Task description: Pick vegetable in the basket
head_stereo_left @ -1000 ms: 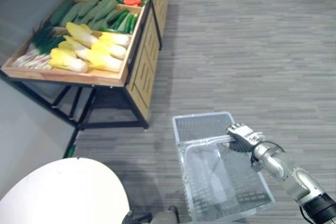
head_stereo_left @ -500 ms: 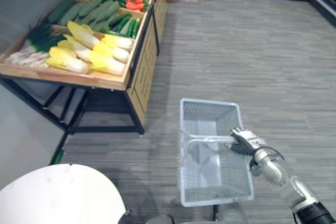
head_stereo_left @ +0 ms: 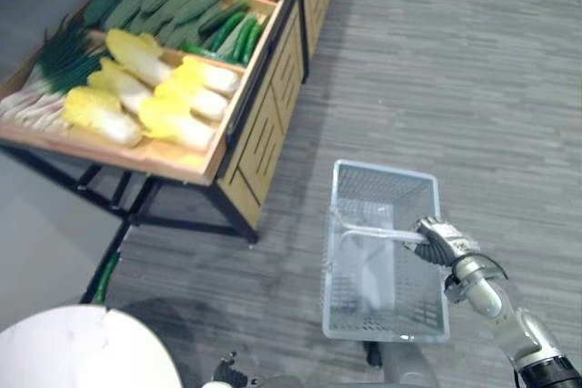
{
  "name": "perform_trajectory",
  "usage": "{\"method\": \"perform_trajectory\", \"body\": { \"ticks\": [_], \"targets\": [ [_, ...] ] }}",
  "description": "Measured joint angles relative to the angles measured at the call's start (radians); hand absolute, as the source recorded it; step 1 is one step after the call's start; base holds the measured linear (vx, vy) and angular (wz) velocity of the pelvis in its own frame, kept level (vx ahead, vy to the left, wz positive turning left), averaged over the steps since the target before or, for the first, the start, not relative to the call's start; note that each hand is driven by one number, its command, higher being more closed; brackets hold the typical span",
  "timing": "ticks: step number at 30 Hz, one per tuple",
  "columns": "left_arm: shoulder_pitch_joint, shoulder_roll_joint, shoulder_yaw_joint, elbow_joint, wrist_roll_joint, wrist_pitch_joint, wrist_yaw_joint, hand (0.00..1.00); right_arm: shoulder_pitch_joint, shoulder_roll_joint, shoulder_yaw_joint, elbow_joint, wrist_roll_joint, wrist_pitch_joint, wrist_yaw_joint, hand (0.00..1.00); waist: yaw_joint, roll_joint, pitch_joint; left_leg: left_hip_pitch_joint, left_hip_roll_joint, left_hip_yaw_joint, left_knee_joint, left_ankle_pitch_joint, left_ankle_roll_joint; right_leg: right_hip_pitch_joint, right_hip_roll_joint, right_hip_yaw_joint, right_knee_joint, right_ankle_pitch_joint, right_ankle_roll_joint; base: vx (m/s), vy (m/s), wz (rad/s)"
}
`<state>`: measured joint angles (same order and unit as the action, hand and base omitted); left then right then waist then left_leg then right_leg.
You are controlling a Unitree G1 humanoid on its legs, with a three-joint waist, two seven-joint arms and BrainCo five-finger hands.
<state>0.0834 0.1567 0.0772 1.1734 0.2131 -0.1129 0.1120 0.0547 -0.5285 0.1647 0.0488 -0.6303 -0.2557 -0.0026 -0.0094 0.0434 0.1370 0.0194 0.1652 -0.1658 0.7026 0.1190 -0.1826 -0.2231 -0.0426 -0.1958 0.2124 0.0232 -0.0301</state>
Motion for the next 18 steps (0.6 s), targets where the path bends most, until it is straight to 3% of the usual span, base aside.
{"method": "perform_trajectory", "body": {
  "ticks": [1,3,4,5,7,8,9,10,11,12,14,16,18],
  "targets": [
    [-0.003,-0.001,-0.002,-0.021,-0.003,-0.004,0.0,0.0,0.001,-0.01,-0.004,-0.001,0.002,0.006,-0.001,1.0,0.009,-0.009,0.006,-0.062,0.004,0.016,0.168,0.03,-0.026,0.081,0.005,-0.003,-0.036,-0.023,-0.006,0.57,-0.197,0.04],
    [-0.003,0.005,-0.001,-0.062,-0.015,-0.011,0.001,0.0,0.008,-0.023,-0.008,-0.001,0.002,0.014,-0.002,1.0,0.029,-0.019,0.013,-0.177,0.025,0.129,0.365,-0.092,0.07,0.214,0.005,0.0,-0.108,-0.032,-0.019,0.54,-0.19,0.0],
    [-0.003,0.006,0.0,-0.069,-0.015,-0.011,0.001,0.0,0.01,-0.023,-0.008,-0.001,0.002,0.018,-0.003,1.0,0.038,-0.022,0.015,-0.204,0.027,0.16,0.376,-0.124,0.096,0.243,0.0,0.001,-0.123,-0.041,-0.021,0.41,-0.114,-0.01],
    [-0.003,0.008,0.0,-0.071,-0.015,-0.011,0.003,0.0,0.011,-0.023,-0.008,-0.001,0.002,0.02,-0.003,1.0,0.045,-0.03,0.02,-0.265,0.019,0.212,0.363,-0.184,0.133,0.295,-0.015,-0.001,-0.144,-0.071,0.001,0.37,-0.049,0.05],
    [0.0,0.003,-0.007,-0.058,-0.015,-0.008,0.003,0.0,0.014,-0.021,-0.006,-0.001,0.002,0.027,-0.003,1.0,0.049,-0.029,0.02,-0.344,0.006,0.286,0.233,-0.23,0.133,0.342,-0.033,-0.018,-0.152,-0.103,0.026,0.35,0.021,0.11],
    [0.003,0.001,-0.025,-0.045,-0.014,-0.007,0.002,0.0,0.021,-0.022,-0.002,-0.001,0.003,0.026,-0.003,1.0,0.057,-0.032,0.021,-0.356,-0.006,0.373,0.057,-0.232,0.141,0.369,-0.048,-0.027,-0.159,-0.132,0.046,0.42,0.129,0.18],
    [0.008,-0.001,-0.045,-0.024,-0.013,-0.006,0.001,0.0,0.032,-0.023,-0.001,-0.001,0.003,0.025,-0.004,1.0,0.056,-0.027,0.021,-0.35,-0.018,0.475,-0.147,-0.21,0.146,0.397,-0.048,-0.049,-0.168,-0.165,0.067,0.36,0.115,0.23],
    [0.014,-0.003,-0.054,-0.018,-0.011,-0.005,0.0,0.0,0.04,-0.023,-0.001,-0.002,0.003,0.024,-0.004,1.0,0.055,-0.02,0.017,-0.342,-0.019,0.53,-0.253,-0.156,0.152,0.413,-0.04,-0.059,-0.176,-0.18,0.074,0.51,0.173,0.4],
    [0.035,-0.011,-0.064,-0.018,-0.011,-0.001,-0.001,0.0,0.052,-0.029,-0.001,-0.002,0.004,0.023,-0.005,1.0,0.053,0.013,0.003,-0.329,-0.01,0.64,-0.438,-0.031,0.192,0.446,-0.003,-0.073,-0.189,-0.219,0.082,0.48,0.191,0.71],
    [0.025,-0.003,-0.068,0.003,-0.002,0.008,-0.002,0.0,0.056,-0.008,0.002,0.008,0.003,0.026,-0.004,1.0,0.047,-0.004,-0.006,-0.304,-0.039,0.698,-0.494,-0.066,0.324,0.464,0.001,-0.073,-0.193,-0.253,0.082,0.55,0.216,0.82],
    [0.016,0.016,-0.053,-0.005,0.006,0.007,-0.004,0.0,0.042,-0.024,0.025,0.006,0.003,0.02,-0.004,1.0,0.059,-0.052,-0.006,-0.323,-0.094,0.701,-0.509,-0.092,0.308,0.448,-0.024,-0.04,-0.192,-0.257,0.079,0.37,0.163,0.74],
    [0.025,0.003,-0.034,0.003,0.007,0.015,-0.005,0.0,0.017,-0.04,0.046,0.027,0.001,0.024,-0.003,1.0,0.072,-0.058,-0.005,-0.301,-0.138,0.69,-0.508,-0.125,0.338,0.453,-0.059,-0.011,-0.143,-0.254,0.084,0.33,0.172,0.43],
    [0.051,0.0,-0.034,0.003,0.008,0.029,-0.006,0.0,0.012,-0.038,0.06,0.047,0.001,0.024,-0.002,1.0,0.092,-0.054,-0.008,-0.224,-0.18,0.672,-0.557,-0.168,0.323,0.417,-0.096,0.019,0.045,-0.253,0.084,0.33,0.173,0.2]
  ]
}}
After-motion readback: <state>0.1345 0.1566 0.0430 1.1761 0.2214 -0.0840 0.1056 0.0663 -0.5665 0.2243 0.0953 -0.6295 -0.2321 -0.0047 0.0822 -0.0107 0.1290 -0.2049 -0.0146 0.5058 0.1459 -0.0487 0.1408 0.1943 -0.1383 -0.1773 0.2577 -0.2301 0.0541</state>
